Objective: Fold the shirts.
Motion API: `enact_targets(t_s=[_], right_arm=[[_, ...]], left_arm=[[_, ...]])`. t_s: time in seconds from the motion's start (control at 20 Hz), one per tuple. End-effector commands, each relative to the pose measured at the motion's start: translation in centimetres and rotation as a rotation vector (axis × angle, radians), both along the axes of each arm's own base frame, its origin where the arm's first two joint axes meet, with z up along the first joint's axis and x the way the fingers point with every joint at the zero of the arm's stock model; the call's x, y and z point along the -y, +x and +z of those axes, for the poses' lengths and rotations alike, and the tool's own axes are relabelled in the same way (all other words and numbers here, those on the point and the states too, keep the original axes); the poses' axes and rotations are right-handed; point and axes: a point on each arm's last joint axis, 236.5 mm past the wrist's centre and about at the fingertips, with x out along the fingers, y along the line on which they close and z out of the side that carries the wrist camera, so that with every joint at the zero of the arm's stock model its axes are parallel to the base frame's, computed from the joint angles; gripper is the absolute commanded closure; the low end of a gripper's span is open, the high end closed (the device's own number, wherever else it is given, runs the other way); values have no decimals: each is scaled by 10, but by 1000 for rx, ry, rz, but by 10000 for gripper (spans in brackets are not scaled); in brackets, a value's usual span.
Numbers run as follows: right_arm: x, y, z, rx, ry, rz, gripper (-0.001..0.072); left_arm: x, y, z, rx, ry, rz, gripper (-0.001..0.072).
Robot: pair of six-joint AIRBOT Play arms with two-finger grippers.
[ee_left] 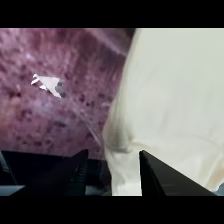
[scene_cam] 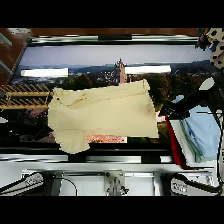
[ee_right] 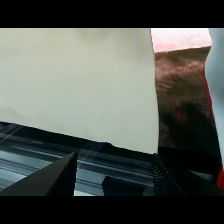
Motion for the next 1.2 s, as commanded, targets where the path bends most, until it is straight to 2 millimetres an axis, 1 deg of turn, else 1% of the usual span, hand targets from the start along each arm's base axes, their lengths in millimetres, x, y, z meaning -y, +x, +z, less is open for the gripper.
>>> enact_targets(t_s=[0.0, 0.05, 0.1, 0.15, 0.2, 0.25, 0.3, 0.35, 0.45, 0.5, 0.6, 0.65, 0.9, 1.05, 1.15], right_arm=[[-3, -7, 2, -29, 13, 8, 131], [-3, -8, 2, -33, 15, 4, 131], [-3, -9, 2, -39, 14, 7, 131], [-3, -10, 2, -42, 14, 8, 130], [-3, -11, 1, -46, 14, 11, 76], [-1, -14, -3, -56, 7, 15, 46], [2, -23, -11, -92, -6, 20, 46], [4, -35, -20, -139, -16, 29, 46], [5, -61, -40, -225, -19, 38, 46], [2, -70, -50, -250, -12, 30, 46], [-10, -77, -62, -260, 21, 5, 54], [-12, -79, -68, -259, 15, 8, 54], [-10, -75, -86, -265, -18, -31, 56], [-12, -70, -99, -276, -31, -68, 62], [-20, -67, -109, -272, -39, -43, 62]], left_arm=[[-7, 16, -2, 48, 41, 25, 305], [-9, 18, -3, 54, 47, 29, 307], [-9, 18, -3, 53, 45, 31, 326], [-6, 17, -5, 45, 34, 27, 374], [2, 15, -7, 28, 12, 10, 440], [12, 12, -9, 10, -5, -17, 462], [20, 10, -10, -1, -14, -45, 622], [27, 9, -11, -4, -16, -69, 670], [31, 10, -9, 3, -15, -91, 670], [30, 12, -7, 6, -16, -95, 670], [29, 15, 1, 21, -20, -117, 670], [28, 19, 6, 35, -15, -119, 670], [18, 44, 31, 122, 27, -122, 670], [16, 50, 39, 138, 31, -129, 670], [16, 51, 44, 143, 28, -137, 670]])
